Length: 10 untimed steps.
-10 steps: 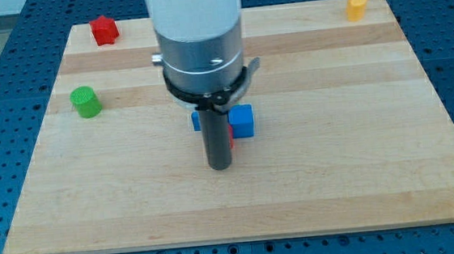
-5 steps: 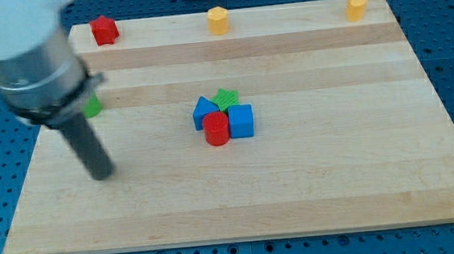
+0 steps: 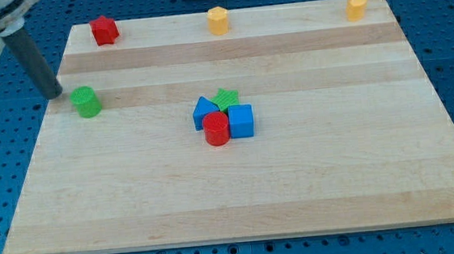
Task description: Move the green circle towards group of blocks
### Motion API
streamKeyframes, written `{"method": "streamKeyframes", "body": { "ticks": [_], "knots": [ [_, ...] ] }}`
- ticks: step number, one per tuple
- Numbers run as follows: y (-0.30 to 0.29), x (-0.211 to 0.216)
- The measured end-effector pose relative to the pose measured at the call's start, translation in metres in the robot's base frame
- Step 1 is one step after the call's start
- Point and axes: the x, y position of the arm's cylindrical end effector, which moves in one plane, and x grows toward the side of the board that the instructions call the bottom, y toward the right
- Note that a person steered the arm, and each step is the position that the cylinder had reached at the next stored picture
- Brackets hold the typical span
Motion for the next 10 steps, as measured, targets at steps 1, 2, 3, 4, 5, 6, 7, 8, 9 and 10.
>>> {"method": "streamKeyframes", "body": {
  "ticks": [1,2,3,4,5,6,7,8,9,10],
  "knots": [
    [0.041,0.023],
    [0.064,0.071],
    [0.069,0.09],
    [0.047,0.085],
    [0.044,0.085],
    [0.073,0.085],
    [0.111,0.085],
    [0.144,0.089],
    [0.15,0.089],
    [0.144,0.087]
  ]
}}
